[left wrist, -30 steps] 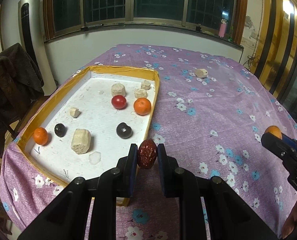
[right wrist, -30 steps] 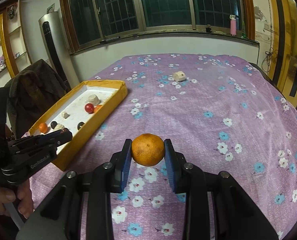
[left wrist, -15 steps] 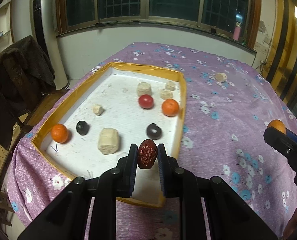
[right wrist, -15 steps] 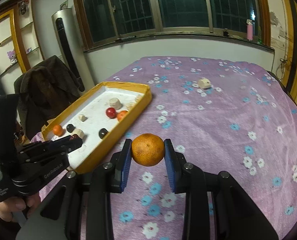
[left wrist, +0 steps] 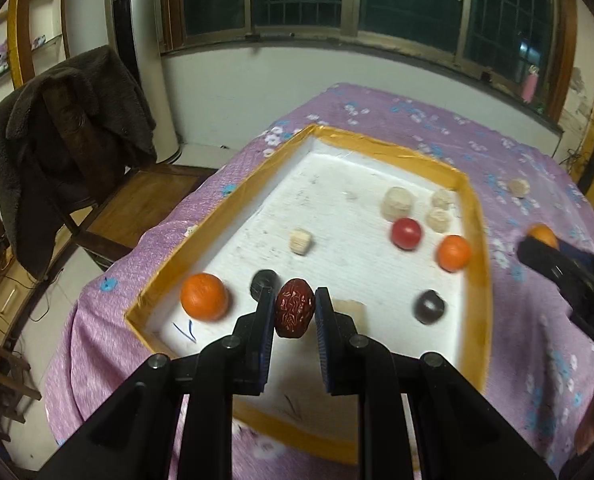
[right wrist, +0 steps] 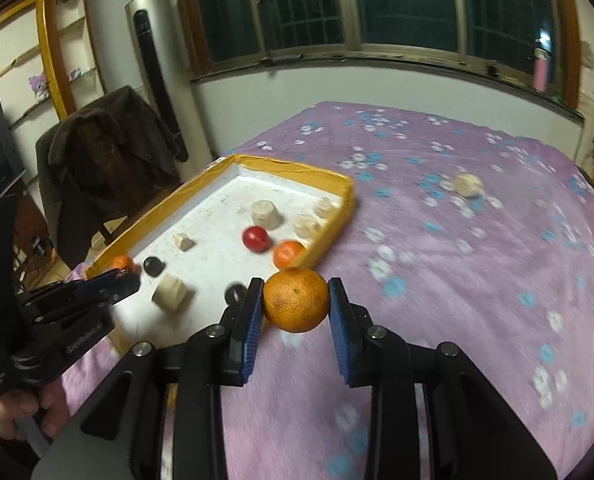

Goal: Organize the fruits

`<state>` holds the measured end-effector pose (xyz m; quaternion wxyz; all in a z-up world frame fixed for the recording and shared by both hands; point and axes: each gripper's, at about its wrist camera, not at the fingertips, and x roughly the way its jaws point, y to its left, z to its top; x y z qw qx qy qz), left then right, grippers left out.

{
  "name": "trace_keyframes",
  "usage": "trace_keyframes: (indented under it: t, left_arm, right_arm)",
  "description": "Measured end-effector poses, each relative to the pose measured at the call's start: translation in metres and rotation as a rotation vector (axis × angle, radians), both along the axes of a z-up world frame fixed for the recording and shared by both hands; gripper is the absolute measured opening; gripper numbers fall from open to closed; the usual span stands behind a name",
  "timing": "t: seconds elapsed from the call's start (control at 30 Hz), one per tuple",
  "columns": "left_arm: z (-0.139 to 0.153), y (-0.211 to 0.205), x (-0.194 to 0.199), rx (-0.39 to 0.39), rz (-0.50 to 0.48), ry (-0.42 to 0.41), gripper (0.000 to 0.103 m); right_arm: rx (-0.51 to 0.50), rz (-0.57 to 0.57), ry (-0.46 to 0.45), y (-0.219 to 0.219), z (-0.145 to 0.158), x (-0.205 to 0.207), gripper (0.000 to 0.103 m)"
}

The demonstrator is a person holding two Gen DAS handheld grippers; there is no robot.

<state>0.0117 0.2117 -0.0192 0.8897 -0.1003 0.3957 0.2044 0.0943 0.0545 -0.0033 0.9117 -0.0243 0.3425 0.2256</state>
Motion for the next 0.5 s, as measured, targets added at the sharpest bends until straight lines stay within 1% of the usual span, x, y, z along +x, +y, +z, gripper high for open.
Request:
trace_keyframes:
  t: [0.07, 0.2, 0.23, 0.3, 0.37, 0.43, 0.47, 0.5]
  left_arm:
    - [-0.003, 0.005, 0.006, 0.016, 0.013, 0.003, 0.018]
    - [-0.009, 0.014, 0.013, 0.012, 0.035, 0.021, 0.018]
    - [-0.012, 0.017, 0.014, 0.011, 0.044, 0.029, 0.018]
    - [-0.015, 0.019, 0.017, 0.006, 0.040, 0.044, 0.019]
    - [-0.018, 0.018, 0.022, 0.025, 0.034, 0.064, 0.019]
    - [-0.018, 0.019, 0.023, 0.021, 0.033, 0.064, 0.027]
    - [-0.017, 0.018, 0.022, 0.017, 0.034, 0.059, 0.041]
    - [-0.016, 0.016, 0.020, 0.022, 0.032, 0.053, 0.056]
  right_arm:
    - [-0.022, 0.020, 0.000, 0.020, -0.004, 0.020, 0.034]
    - [-0.023, 0.030, 0.047, 0.049, -0.016, 0.064, 0.034]
    - [-0.037, 0.032, 0.055, 0.058, -0.019, 0.077, 0.034]
    - [-0.053, 0.033, 0.067, 0.068, -0.025, 0.092, 0.034]
    - [-0.066, 0.026, 0.093, 0.075, -0.034, 0.109, 0.034]
    - [-0.071, 0.026, 0.125, 0.078, -0.042, 0.121, 0.034]
    - [-0.073, 0.031, 0.145, 0.079, -0.046, 0.126, 0.035]
    - [-0.079, 0.033, 0.151, 0.080, -0.048, 0.129, 0.047]
